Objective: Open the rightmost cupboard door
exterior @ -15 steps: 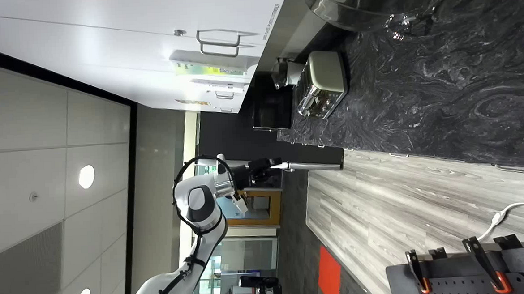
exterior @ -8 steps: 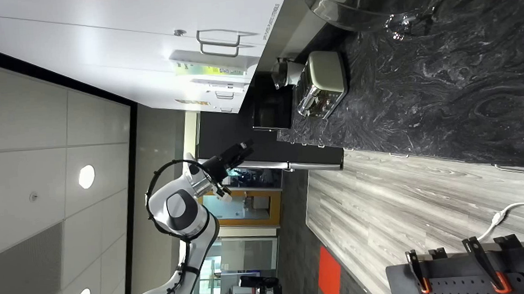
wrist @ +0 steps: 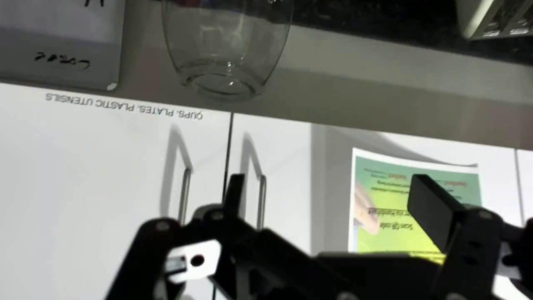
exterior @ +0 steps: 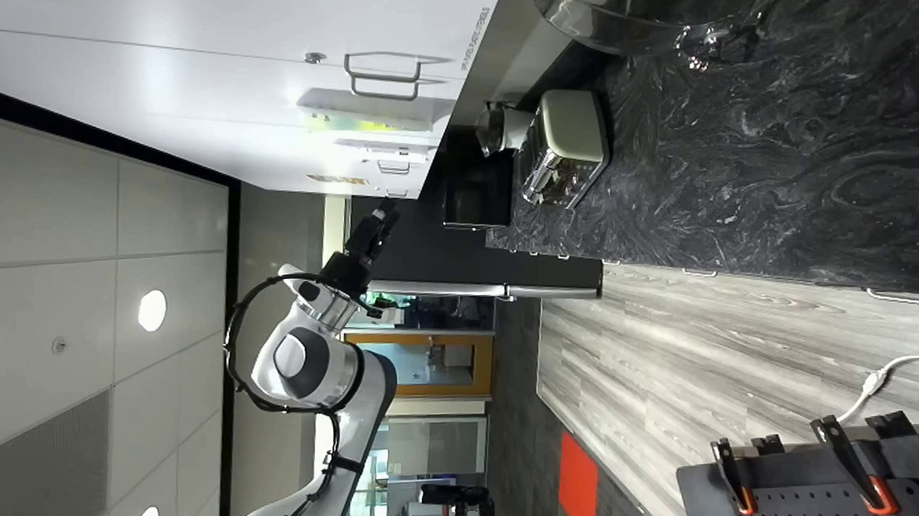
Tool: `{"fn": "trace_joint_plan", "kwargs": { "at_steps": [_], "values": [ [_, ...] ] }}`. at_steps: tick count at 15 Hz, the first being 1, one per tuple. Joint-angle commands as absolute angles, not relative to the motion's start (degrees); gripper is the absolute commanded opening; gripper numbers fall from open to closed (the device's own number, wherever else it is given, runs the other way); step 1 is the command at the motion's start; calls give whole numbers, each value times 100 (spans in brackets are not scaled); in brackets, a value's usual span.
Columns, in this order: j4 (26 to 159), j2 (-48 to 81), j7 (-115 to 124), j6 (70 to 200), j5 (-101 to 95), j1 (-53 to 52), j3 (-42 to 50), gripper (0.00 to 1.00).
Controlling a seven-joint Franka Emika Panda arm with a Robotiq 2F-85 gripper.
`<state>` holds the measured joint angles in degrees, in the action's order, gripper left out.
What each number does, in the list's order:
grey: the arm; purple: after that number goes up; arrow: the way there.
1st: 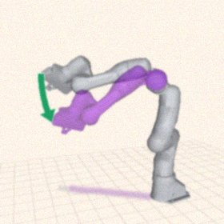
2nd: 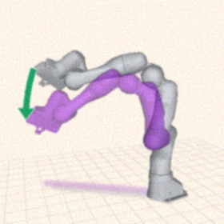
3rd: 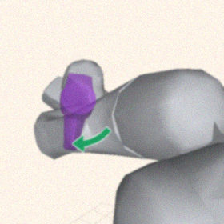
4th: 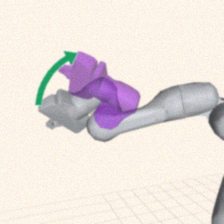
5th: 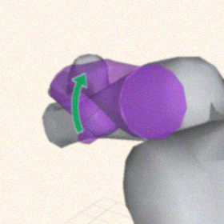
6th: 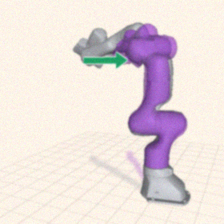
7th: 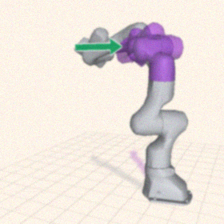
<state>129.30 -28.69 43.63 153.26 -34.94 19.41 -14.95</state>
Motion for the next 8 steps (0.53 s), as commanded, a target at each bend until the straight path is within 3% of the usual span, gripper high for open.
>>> {"fn": "trace_joint_plan", "kwargs": {
  "at_steps": [1, 8],
  "values": [
    [12912, -2881, 4804, 15328, -3898, 2068, -1568, 100],
    [12729, -2824, 5148, 15353, -4229, 2251, -1632, 100]
  ]
}}
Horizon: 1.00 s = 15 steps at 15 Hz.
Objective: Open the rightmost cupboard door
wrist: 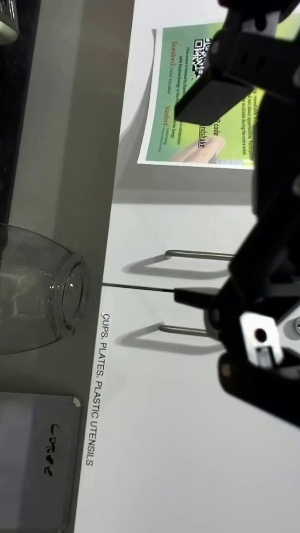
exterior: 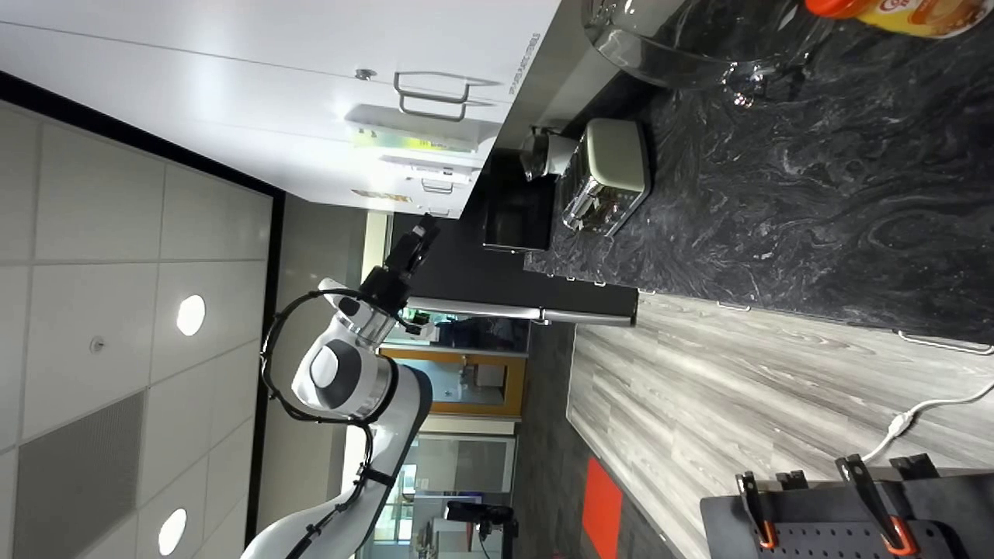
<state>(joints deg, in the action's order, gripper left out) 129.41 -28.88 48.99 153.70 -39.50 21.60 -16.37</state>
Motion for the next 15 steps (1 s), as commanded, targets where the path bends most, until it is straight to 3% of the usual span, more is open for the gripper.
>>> {"fn": "trace_joint_plan", "kwargs": {
  "at_steps": [1, 15],
  "values": [
    [12620, -2756, 5243, 15386, -4331, 2331, -1635, 100],
    [10932, -1254, 6510, 15429, -6011, 3308, -2016, 100]
  ]
}}
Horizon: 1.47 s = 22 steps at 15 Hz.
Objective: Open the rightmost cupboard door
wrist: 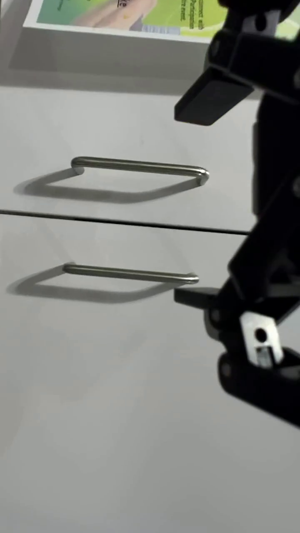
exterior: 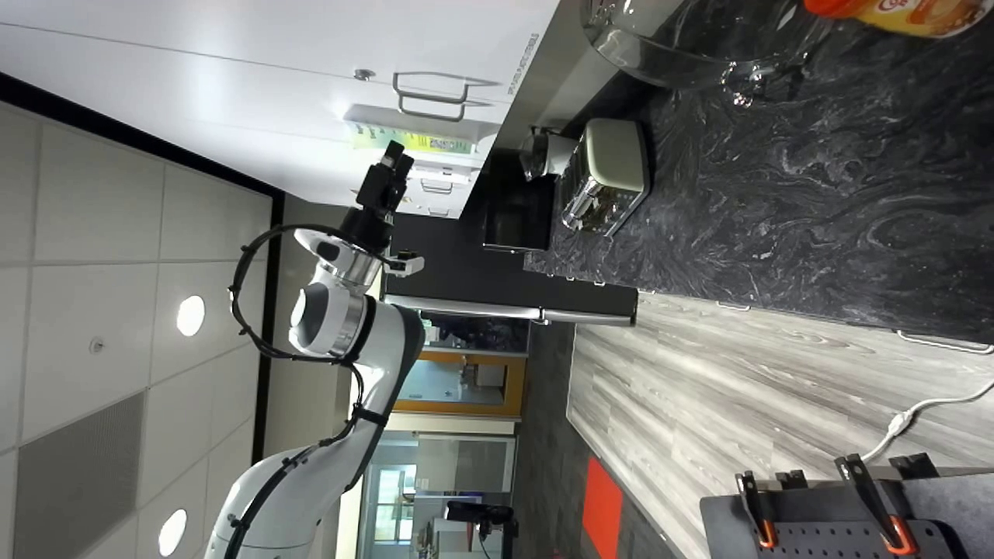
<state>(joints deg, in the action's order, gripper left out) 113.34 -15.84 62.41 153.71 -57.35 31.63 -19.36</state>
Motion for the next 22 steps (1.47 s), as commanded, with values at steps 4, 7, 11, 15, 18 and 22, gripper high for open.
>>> {"fn": "trace_joint_plan", "kwargs": {
  "at_steps": [4, 7, 11, 15, 18, 22],
  "values": [
    [10830, -1088, 6398, 15527, -5805, 3287, -1846, 100],
    [10855, -1053, 6312, 15653, -5681, 3271, -1705, 100],
    [10828, -1014, 6378, 15839, -5743, 3289, -1579, 100],
    [10720, -903, 6514, 15870, -5933, 3327, -1565, 100],
    [10637, -810, 6555, 15846, -6020, 3329, -1575, 100],
    [10479, -651, 6686, 15843, -6197, 3333, -1584, 74]
  ]
}}
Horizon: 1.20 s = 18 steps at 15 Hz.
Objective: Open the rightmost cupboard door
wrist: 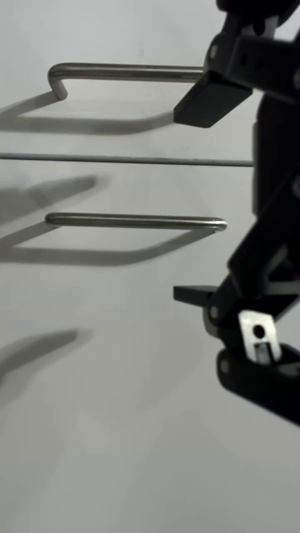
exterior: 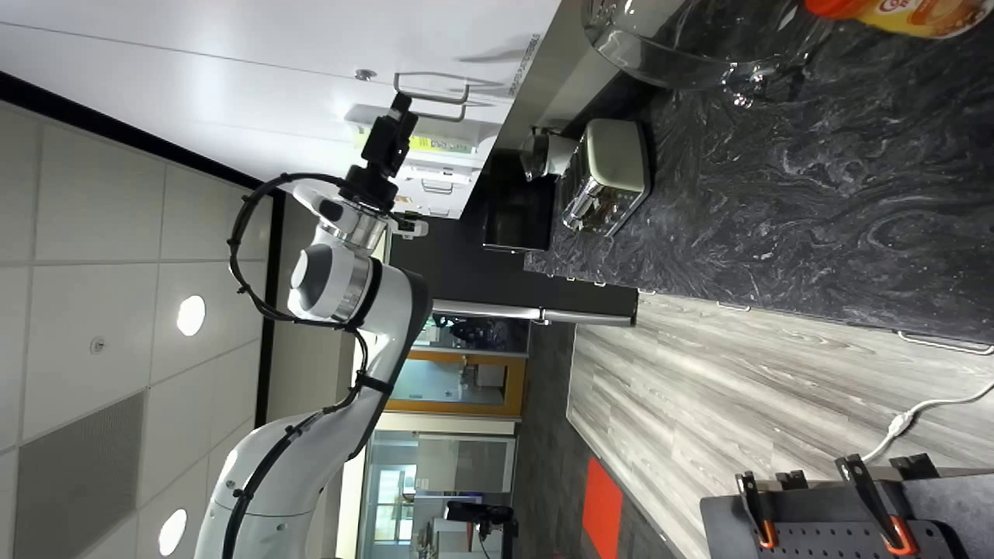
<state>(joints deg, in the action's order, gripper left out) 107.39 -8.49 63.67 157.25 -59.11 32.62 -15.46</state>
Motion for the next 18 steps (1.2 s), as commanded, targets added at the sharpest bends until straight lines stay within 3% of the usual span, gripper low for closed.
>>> {"fn": "trace_joint_plan", "kwargs": {
  "at_steps": [1, 9, 11, 18],
  "values": [
    [10442, -618, 6773, 15836, -6256, 3329, -1581, 66],
    [10456, -652, 6901, 15696, -6248, 3256, -1578, 4],
    [10556, -771, 6898, 15497, -6139, 3230, -1575, 0],
    [11053, -1402, 6802, 14820, -5639, 3161, -1610, 2]
  ]
}}
